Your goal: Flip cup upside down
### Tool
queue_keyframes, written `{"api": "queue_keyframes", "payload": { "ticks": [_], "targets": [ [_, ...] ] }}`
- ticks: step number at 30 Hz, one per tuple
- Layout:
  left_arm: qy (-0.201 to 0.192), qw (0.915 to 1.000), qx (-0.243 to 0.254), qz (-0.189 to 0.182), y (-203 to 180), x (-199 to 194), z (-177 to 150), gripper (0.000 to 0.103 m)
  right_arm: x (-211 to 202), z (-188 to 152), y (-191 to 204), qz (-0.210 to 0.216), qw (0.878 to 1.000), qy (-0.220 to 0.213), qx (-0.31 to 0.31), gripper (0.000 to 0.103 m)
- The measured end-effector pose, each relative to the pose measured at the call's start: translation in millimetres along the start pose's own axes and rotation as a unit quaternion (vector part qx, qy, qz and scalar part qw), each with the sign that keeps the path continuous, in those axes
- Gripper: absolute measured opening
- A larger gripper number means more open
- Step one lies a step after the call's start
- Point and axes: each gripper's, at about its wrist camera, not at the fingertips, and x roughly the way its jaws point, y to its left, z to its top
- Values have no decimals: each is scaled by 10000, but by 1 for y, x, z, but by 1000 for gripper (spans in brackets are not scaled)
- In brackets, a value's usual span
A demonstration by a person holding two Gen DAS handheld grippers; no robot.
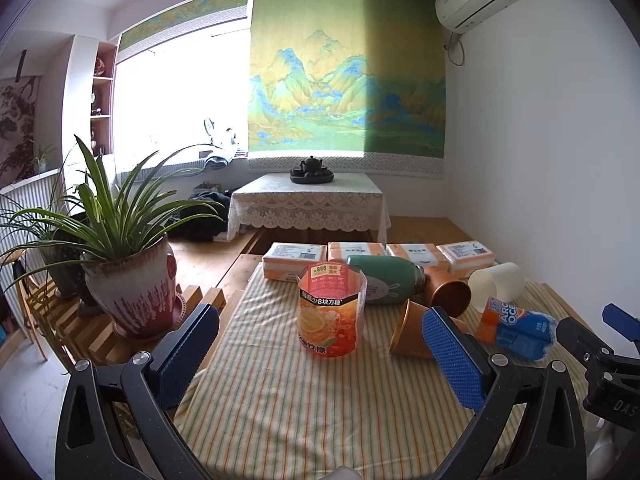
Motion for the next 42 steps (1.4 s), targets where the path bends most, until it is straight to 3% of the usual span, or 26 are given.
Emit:
{"api": "queue_keyframes", "payload": {
  "ticks": [14, 29, 42],
  "targets": [
    [70, 10000, 37, -40, 0, 10, -1, 103, 2, -1, 0, 20, 10000, 37, -9, 103],
    [628, 9980, -31, -27, 22, 56, -10, 103, 24, -2, -20, 260, 9989, 383, 63, 103],
    [888, 9960, 42, 73, 37, 91, -12, 103, 44, 9, -53, 123, 9983, 549, 157, 94]
  ]
}}
